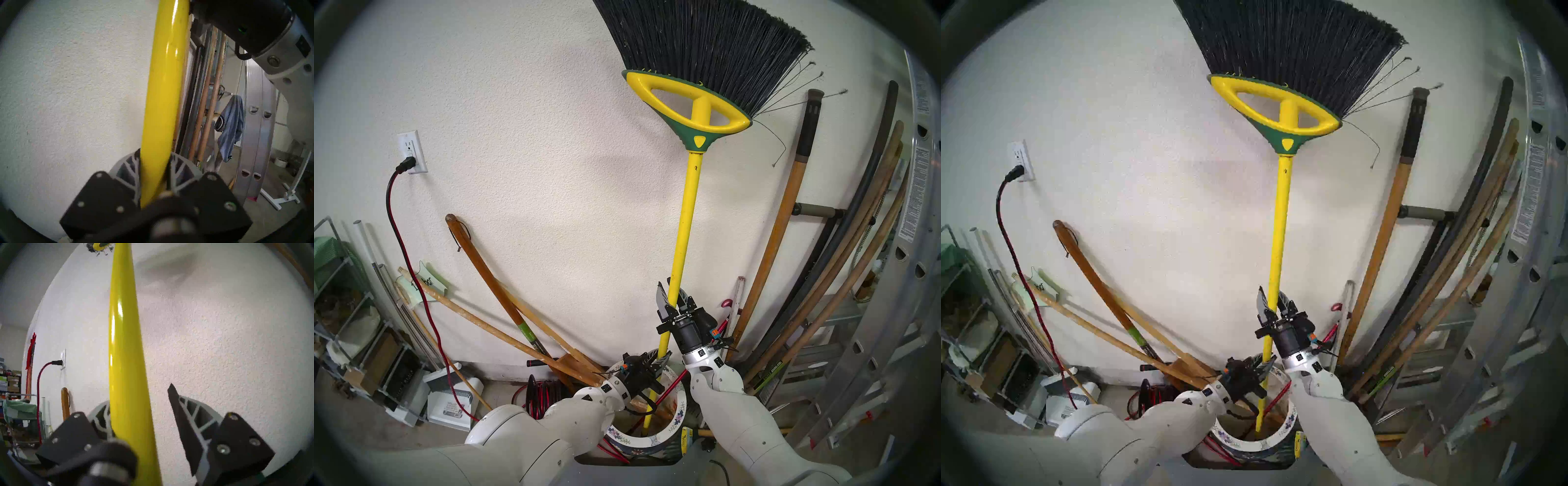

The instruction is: Take wooden sticks or brooms out of the pot

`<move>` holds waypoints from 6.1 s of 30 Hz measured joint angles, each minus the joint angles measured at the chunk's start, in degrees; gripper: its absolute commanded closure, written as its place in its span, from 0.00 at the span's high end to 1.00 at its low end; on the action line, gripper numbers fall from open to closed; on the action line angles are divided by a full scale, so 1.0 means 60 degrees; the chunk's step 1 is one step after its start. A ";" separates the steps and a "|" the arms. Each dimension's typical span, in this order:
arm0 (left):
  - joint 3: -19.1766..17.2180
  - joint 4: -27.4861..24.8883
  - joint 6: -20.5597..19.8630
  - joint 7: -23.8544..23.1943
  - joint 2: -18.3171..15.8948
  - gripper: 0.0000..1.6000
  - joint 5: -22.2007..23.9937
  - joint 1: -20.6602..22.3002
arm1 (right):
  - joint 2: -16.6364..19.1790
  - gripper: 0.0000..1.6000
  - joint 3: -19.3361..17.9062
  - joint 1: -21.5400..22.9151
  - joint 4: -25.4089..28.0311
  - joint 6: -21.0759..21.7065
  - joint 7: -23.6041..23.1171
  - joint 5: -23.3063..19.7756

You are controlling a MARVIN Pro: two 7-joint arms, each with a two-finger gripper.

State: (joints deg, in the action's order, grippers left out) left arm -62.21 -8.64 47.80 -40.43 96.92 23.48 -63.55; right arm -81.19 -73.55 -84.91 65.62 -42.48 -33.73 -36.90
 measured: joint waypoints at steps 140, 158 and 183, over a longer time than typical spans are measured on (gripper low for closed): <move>-0.2571 -0.7672 -0.2685 -0.3702 -0.2552 0.00 0.5216 -0.2089 | -0.2656 0.00 -0.0377 0.4536 0.1300 0.8268 -0.0496 0.0373; -0.2559 -0.9901 -0.3860 -0.2991 -0.3528 0.00 0.5464 -0.2897 | -0.3041 0.00 -0.0446 0.5338 0.0952 0.8560 -0.1005 0.0570; -0.3207 -1.2462 -0.5087 -0.1793 -0.5224 0.00 0.5243 -0.3818 | -0.3708 0.00 -0.0690 0.6343 0.0379 0.8990 -0.1493 0.0959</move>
State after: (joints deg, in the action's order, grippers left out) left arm -81.45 -83.42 17.28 -51.19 65.58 54.93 -86.46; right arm -103.44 -77.69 -46.86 67.89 11.45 -42.69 -31.15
